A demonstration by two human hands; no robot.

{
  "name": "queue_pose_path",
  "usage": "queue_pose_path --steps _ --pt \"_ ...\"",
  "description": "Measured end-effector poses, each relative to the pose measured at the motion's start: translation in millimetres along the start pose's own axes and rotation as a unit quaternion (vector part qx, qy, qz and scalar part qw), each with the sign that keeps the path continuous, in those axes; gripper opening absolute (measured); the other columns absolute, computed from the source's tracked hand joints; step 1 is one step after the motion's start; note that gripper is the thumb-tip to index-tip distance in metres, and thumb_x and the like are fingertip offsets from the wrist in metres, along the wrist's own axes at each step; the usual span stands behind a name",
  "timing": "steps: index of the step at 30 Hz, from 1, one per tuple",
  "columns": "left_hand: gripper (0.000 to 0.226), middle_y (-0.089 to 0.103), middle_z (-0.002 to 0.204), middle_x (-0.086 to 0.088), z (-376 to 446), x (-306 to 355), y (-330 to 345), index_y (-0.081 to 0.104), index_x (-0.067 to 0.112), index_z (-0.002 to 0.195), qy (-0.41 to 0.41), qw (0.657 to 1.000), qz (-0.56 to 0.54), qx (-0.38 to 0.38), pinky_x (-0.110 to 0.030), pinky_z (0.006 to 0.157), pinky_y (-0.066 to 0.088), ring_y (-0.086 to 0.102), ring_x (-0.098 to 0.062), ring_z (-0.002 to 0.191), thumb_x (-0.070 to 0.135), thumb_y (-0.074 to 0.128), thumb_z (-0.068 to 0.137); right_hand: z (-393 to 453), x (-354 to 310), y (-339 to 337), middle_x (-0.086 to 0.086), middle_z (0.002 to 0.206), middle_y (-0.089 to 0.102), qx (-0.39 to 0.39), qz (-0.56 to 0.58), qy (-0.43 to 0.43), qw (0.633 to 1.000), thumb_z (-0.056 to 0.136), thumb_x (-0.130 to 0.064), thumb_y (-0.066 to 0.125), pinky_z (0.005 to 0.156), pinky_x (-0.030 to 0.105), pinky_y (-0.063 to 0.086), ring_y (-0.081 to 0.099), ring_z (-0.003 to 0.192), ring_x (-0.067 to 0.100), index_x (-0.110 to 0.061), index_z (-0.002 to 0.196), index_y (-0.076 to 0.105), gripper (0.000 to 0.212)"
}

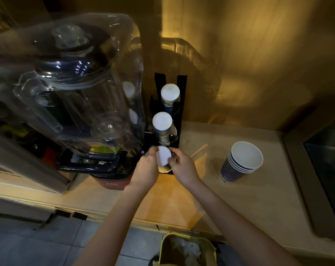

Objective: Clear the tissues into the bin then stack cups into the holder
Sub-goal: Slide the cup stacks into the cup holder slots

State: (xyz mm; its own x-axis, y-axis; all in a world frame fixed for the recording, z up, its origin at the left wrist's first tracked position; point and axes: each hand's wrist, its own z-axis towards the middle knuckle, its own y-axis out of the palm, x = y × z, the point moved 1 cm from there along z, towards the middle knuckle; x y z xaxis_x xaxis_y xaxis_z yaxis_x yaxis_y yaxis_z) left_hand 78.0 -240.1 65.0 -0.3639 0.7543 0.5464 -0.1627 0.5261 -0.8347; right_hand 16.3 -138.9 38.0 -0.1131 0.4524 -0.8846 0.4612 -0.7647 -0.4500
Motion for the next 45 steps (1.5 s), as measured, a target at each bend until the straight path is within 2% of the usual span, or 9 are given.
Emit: queue_pose_path --steps 7,10,15,19,25,31,33,36,45 --pt "0.036 0.045 0.140 -0.018 -10.3 23.6 -3.0 0.049 0.002 0.124 0.030 0.998 -0.007 0.062 -0.040 0.105 0.038 0.041 -0.030 0.130 0.007 0.049 0.089 -17.2 51.0 -47.0 0.007 0.089 0.065 -0.031 0.284 0.217 0.933 0.093 -0.007 0.043 0.067 0.026 0.046 0.063 0.078 0.018 -0.012 0.095 0.062 0.020" --pt "0.022 0.061 0.114 -0.014 -15.9 54.3 -1.5 0.061 0.005 0.108 0.092 0.987 -0.028 0.128 -0.035 0.090 0.044 0.056 -0.028 0.107 0.011 0.050 0.089 -33.4 86.5 -66.5 0.010 0.088 0.067 -0.033 0.341 0.288 0.894 0.094 -0.008 0.039 0.070 0.028 0.050 0.065 0.078 0.019 -0.010 0.095 0.059 0.020" --pt "0.018 0.062 0.099 -0.010 -9.6 107.3 17.5 0.062 0.008 0.101 0.181 0.979 -0.060 0.078 -0.032 0.078 0.045 0.058 -0.025 0.094 0.016 0.050 0.089 -42.3 128.9 -97.1 0.018 0.100 0.061 0.043 0.491 0.390 0.778 0.096 -0.015 0.032 0.094 0.038 0.040 0.060 0.090 0.028 -0.005 0.094 0.055 0.026" --pt "0.035 0.057 0.119 -0.007 3.0 136.2 51.5 0.052 0.014 0.119 0.196 0.980 -0.025 0.010 -0.034 0.090 0.044 0.052 -0.022 0.112 0.031 0.052 0.088 -44.2 140.8 -123.3 0.027 0.126 0.050 0.099 0.610 0.411 0.670 0.097 -0.034 0.028 0.092 0.045 0.038 0.047 0.124 0.036 0.007 0.112 0.051 0.049" --pt "0.090 0.019 0.154 -0.011 25.5 164.9 101.3 0.016 0.015 0.143 0.199 0.972 0.055 -0.111 -0.037 0.111 0.024 0.022 -0.028 0.139 0.046 0.065 0.074 -36.6 130.1 -146.9 0.030 0.140 0.039 0.096 0.703 0.399 0.581 0.094 -0.050 0.034 0.101 0.051 0.034 0.039 0.130 0.040 0.009 0.133 0.032 0.071" --pt "0.105 0.009 0.156 -0.013 46.3 184.9 127.6 0.009 0.016 0.145 0.190 0.968 0.102 -0.128 -0.042 0.113 0.022 0.017 -0.031 0.140 0.052 0.070 0.067 -25.5 122.1 -155.3 0.028 0.079 0.063 0.064 0.722 0.397 0.563 0.092 -0.049 0.038 0.088 0.050 0.043 0.053 0.107 0.036 0.009 0.098 0.052 0.061" --pt "0.105 0.019 0.153 -0.014 48.5 187.8 132.6 0.012 0.013 0.144 0.180 0.971 0.101 -0.124 -0.040 0.111 0.026 0.023 -0.031 0.137 0.049 0.071 0.065 -21.8 122.0 -155.4 0.022 0.055 0.064 0.059 0.715 0.400 0.570 0.092 -0.045 0.041 0.060 0.044 0.057 0.056 0.080 0.031 0.006 0.083 0.053 0.054" --pt "0.103 0.033 0.142 -0.013 48.4 188.7 133.4 0.020 0.011 0.141 0.168 0.978 0.074 -0.101 -0.038 0.102 0.035 0.032 -0.030 0.128 0.044 0.074 0.061 -16.5 126.3 -153.7 0.019 0.069 0.062 0.064 0.709 0.397 0.579 0.091 -0.039 0.045 0.040 0.038 0.055 0.055 0.072 0.026 0.002 0.084 0.055 0.043" --pt "0.098 0.037 0.137 -0.012 45.8 203.8 97.1 0.026 0.013 0.140 0.173 0.984 -0.009 0.044 -0.039 0.099 0.042 0.036 -0.028 0.127 0.043 0.075 0.061 0.1 109.0 -162.9 0.011 0.083 0.076 -0.051 0.727 0.267 0.631 0.084 -0.055 0.049 0.060 0.031 0.059 0.073 0.076 0.022 -0.007 0.081 0.077 0.056"
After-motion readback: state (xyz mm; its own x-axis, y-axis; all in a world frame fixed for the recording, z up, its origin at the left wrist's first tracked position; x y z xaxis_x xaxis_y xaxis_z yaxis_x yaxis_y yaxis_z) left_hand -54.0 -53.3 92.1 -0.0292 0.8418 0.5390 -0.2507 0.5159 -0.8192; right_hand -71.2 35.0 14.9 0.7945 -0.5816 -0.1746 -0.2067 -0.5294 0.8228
